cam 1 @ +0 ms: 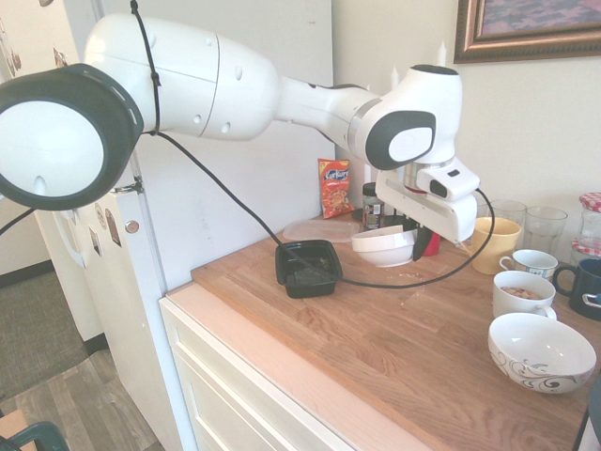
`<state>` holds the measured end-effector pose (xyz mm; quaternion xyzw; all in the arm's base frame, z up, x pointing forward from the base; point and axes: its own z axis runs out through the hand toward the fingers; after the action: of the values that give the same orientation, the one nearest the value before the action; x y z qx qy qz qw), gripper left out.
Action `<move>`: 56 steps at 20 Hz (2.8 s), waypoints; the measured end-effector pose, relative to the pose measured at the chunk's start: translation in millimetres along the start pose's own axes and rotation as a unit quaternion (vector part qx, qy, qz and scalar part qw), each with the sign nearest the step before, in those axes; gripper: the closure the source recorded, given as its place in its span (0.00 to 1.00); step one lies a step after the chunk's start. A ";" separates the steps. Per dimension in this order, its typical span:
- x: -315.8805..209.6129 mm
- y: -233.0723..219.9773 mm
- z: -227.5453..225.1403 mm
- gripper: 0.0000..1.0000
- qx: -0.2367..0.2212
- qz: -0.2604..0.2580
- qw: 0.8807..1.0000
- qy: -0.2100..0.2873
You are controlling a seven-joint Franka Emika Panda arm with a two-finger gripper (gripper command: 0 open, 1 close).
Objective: Put the cereal into the box
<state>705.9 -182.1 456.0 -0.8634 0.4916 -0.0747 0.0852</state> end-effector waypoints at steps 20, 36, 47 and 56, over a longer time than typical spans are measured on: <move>-130.8 -36.2 6.7 1.00 -0.078 -0.066 0.994 0.044; -177.7 -76.8 33.7 1.00 -0.147 -0.135 0.962 0.188; -212.2 -104.5 27.1 1.00 -0.169 -0.188 0.924 0.287; -246.6 -120.8 26.1 1.00 -0.190 -0.237 0.885 0.354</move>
<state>687.8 93.0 446.0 -0.8703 0.2743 -0.2985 -0.2799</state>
